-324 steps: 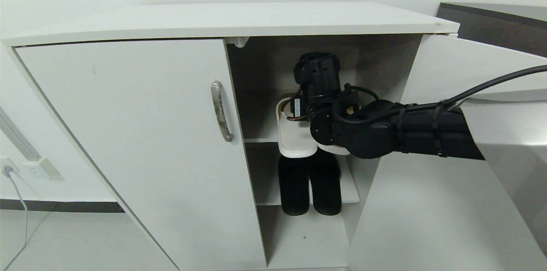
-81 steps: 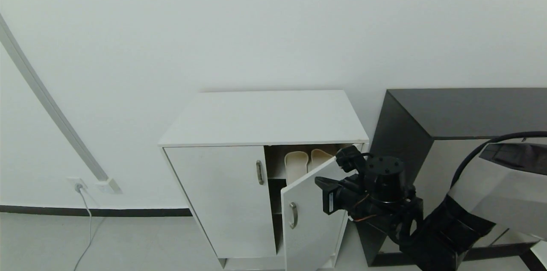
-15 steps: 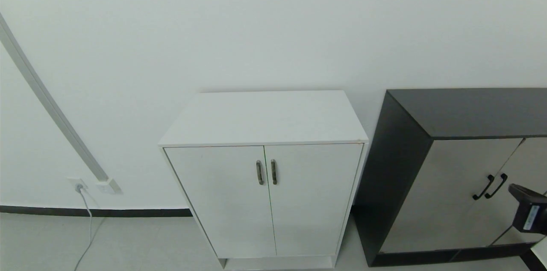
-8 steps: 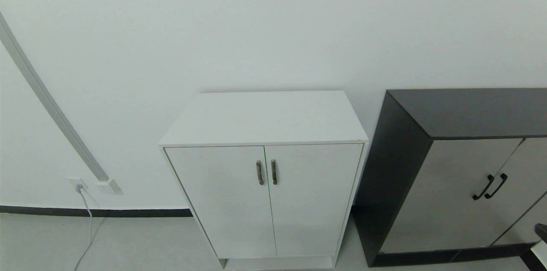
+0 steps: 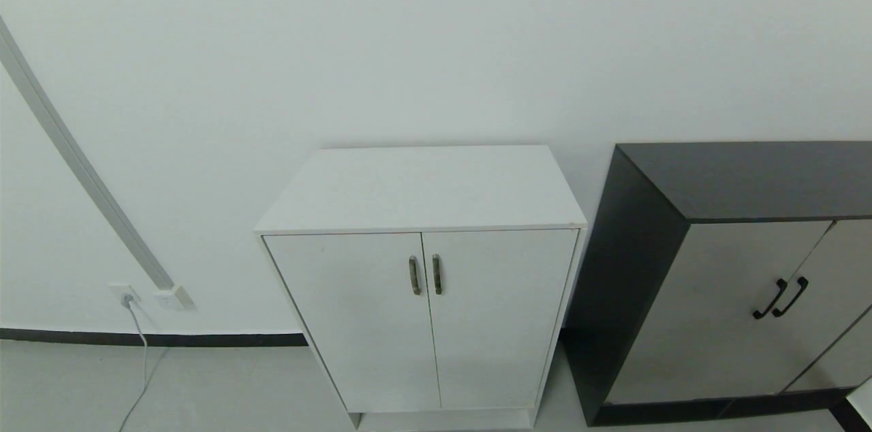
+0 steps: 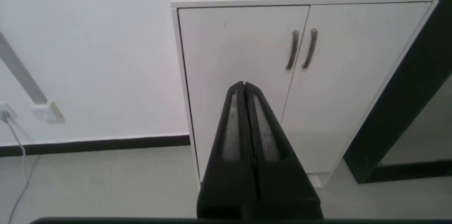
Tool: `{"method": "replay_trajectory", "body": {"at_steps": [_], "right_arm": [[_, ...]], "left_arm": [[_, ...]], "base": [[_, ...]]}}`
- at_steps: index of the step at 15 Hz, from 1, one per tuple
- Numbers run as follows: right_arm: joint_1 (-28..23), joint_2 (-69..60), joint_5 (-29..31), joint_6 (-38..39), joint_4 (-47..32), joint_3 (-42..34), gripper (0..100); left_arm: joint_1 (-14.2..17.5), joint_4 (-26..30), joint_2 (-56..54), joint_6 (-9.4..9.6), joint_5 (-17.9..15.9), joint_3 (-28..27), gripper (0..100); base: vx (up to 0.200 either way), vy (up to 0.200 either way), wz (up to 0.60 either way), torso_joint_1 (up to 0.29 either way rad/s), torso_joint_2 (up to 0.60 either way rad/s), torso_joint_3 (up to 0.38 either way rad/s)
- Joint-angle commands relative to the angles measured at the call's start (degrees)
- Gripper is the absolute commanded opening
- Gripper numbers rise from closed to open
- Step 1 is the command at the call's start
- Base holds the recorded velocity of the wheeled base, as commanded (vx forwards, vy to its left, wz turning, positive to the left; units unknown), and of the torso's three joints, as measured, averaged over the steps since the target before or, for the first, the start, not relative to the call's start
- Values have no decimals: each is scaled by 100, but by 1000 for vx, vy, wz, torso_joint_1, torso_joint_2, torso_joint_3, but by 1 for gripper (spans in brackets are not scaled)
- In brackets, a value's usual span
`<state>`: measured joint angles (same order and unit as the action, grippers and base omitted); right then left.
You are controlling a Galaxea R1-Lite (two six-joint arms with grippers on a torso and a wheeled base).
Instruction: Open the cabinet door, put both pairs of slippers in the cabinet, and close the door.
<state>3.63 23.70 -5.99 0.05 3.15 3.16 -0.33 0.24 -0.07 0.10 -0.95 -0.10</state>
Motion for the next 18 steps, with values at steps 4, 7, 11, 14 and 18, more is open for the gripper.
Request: {"method": "replay_trajectory", "body": {"at_steps": [4, 7, 11, 14, 18], "right_arm": [[120, -533, -8, -251, -244, -316, 0], [85, -1008, 115, -304, -288, -316, 0], [-398, -1807, 133, -286, -297, -316, 0], [-407, -2238, 133, -242, -297, -316, 0], [-398, -2361, 467, 241, -271, -316, 0]], "left_arm": [[-2, 2, 7, -1, -2, 1, 0], [-2, 2, 7, -1, -2, 1, 0], [-2, 2, 7, -1, -2, 1, 0], [-2, 2, 7, -10, -2, 1, 0], [-2, 2, 7, -19, -2, 1, 0]], "base": [[0, 0, 0, 0, 0, 0], [0, 0, 0, 0, 0, 0], [0, 0, 0, 0, 0, 0], [0, 0, 0, 0, 0, 0], [0, 0, 0, 0, 0, 0]]}}
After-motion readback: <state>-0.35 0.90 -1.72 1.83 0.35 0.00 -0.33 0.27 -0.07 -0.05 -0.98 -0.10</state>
